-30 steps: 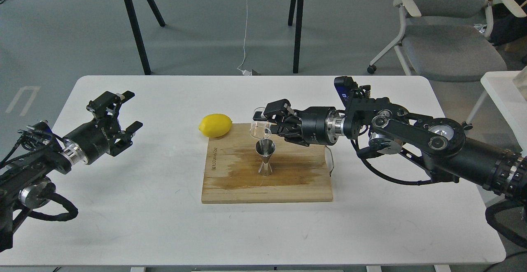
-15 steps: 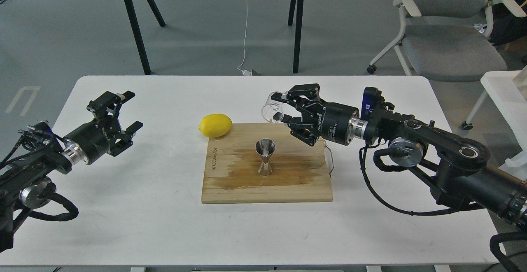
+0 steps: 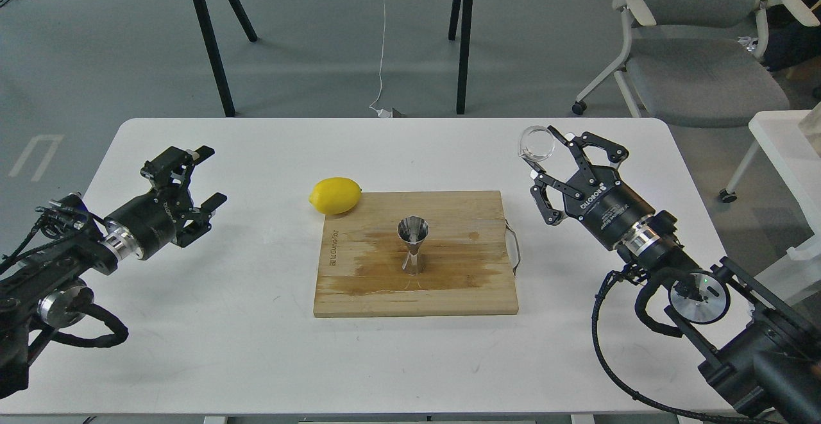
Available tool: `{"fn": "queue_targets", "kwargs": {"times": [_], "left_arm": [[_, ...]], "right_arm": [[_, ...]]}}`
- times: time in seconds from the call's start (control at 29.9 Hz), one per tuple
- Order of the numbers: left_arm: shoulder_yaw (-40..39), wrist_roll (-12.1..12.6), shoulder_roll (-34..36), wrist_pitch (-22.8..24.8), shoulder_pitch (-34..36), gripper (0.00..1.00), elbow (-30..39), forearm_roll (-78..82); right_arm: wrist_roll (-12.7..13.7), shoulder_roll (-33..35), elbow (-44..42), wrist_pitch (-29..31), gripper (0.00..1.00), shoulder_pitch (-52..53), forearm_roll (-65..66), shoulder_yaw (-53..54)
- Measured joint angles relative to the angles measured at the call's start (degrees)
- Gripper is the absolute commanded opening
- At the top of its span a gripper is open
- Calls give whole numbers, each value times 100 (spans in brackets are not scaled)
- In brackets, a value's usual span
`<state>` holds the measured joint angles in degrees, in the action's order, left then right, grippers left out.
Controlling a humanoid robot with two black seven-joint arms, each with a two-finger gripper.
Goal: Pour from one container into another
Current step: 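Carry the glass cup back toward its spot with the right gripper, then set down the glass cup, open the right gripper and hold still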
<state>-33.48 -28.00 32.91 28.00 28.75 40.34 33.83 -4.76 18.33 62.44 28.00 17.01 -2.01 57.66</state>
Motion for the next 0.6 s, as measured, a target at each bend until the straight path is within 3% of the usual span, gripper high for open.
{"fn": "queue_targets", "kwargs": {"times": [0.27,0.6], "left_arm": [[0,0,-4,0,-9,100,0,0],[4,0,-4,0,-53,100,0,7]], "right_arm": [[-231,-4,-371,0,45,-560,-1848,105],[-253,-313,-750,0,44,-922,-3243,107]]}}
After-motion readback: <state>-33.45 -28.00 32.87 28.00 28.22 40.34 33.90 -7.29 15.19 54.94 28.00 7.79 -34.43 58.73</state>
